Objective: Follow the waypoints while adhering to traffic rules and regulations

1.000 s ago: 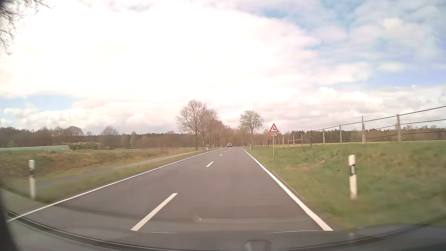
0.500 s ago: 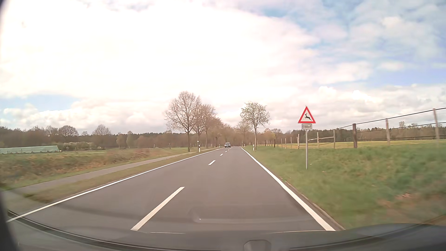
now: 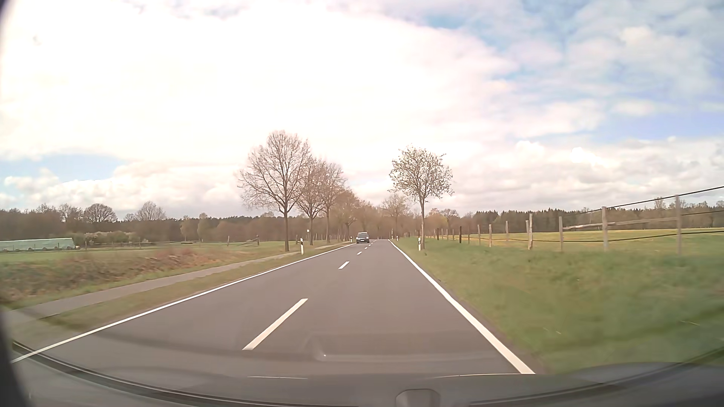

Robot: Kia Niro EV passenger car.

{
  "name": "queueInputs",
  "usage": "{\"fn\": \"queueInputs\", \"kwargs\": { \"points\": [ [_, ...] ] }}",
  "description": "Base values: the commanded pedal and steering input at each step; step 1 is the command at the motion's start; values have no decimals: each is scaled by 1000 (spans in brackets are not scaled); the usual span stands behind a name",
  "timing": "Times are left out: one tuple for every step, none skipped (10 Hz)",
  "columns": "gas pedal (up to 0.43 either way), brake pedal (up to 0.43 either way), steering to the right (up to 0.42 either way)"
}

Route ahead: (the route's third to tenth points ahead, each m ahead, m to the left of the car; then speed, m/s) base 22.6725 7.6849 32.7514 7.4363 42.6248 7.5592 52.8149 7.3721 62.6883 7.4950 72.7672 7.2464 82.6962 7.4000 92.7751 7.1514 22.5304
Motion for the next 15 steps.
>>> {"fn": "queueInputs", "kwargs": {
  "points": [
    [130,0,0],
    [118,0,-1],
    [118,0,-3],
    [118,0,-4],
    [118,0,-4],
    [118,0,-4],
    [118,0,-4],
    [118,0,-4],
    [118,0,-4],
    [118,0,-4],
    [118,0,-4],
    [118,0,-2],
    [118,0,-1],
    [118,0,0],
    [118,0,0]
  ]
}}
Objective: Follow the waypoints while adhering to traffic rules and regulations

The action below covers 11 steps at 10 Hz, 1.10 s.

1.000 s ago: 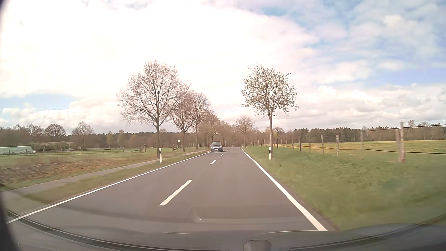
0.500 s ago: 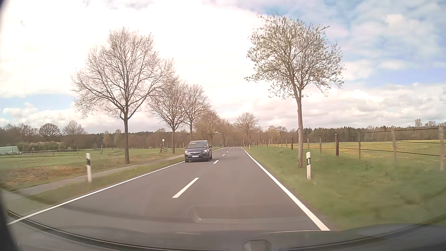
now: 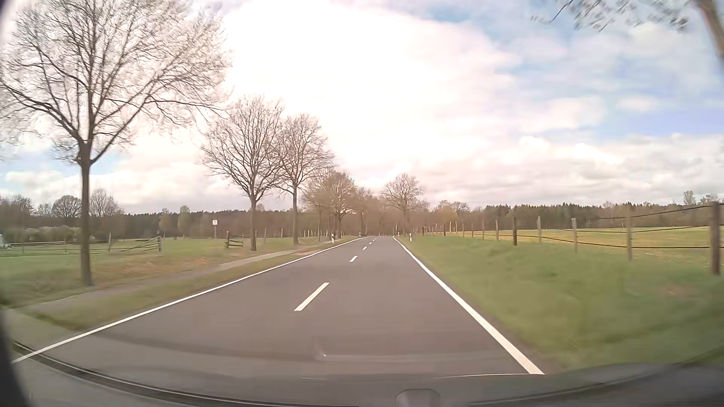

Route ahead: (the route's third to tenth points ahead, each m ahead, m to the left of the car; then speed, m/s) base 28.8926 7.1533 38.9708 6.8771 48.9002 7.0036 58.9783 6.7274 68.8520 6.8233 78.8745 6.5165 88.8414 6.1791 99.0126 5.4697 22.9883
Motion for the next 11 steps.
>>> {"fn": "queueInputs", "kwargs": {
  "points": [
    [118,0,0],
    [110,0,0],
    [110,0,0],
    [98,0,0],
    [87,0,-1],
    [87,0,-1],
    [87,0,-3],
    [87,0,-4],
    [87,0,-4],
    [87,0,-2],
    [87,0,-1]
  ]
}}
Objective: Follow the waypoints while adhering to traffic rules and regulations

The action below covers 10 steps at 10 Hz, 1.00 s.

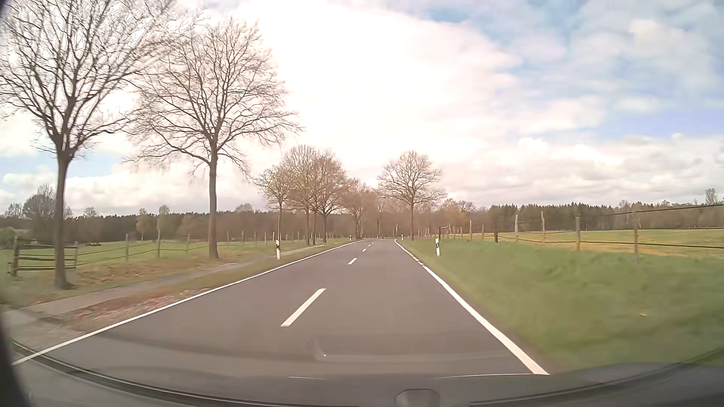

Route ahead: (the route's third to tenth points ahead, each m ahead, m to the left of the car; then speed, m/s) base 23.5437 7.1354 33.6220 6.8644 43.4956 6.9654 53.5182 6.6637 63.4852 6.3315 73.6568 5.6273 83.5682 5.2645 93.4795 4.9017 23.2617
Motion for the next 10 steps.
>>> {"fn": "queueInputs", "kwargs": {
  "points": [
    [79,0,-1],
    [79,0,-1],
    [59,0,-1],
    [59,0,-1],
    [39,0,-1],
    [39,0,-1],
    [28,0,-1],
    [28,0,-2],
    [28,0,-2],
    [28,0,-3]
  ]
}}
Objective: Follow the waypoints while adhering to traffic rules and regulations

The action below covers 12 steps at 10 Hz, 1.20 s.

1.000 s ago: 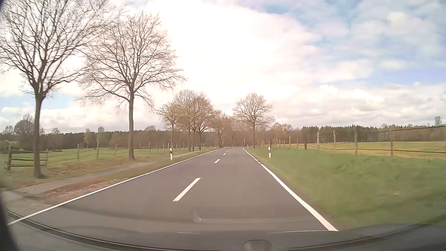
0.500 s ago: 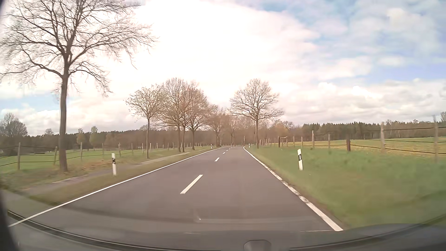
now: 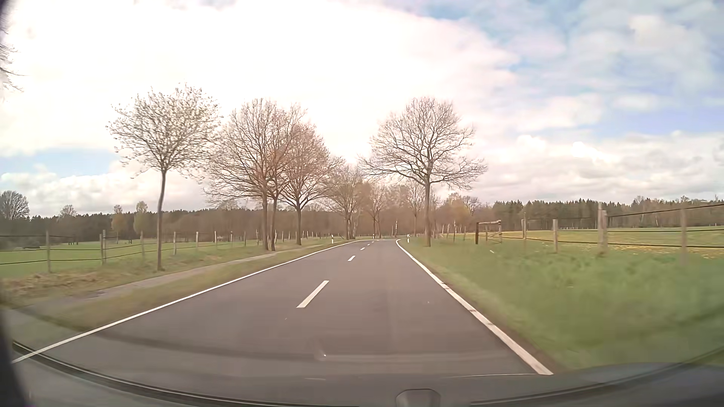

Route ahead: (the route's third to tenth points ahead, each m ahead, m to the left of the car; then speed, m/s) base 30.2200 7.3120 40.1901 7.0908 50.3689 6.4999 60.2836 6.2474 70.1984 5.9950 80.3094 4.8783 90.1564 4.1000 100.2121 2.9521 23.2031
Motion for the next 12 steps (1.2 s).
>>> {"fn": "queueInputs", "kwargs": {
  "points": [
    [28,0,-3],
    [28,0,-3],
    [28,0,-3],
    [28,0,-3],
    [28,0,-3],
    [47,0,-3],
    [59,0,-3],
    [59,0,-3],
    [59,0,-3],
    [59,0,-3],
    [59,0,-3],
    [59,0,-2]
  ]
}}
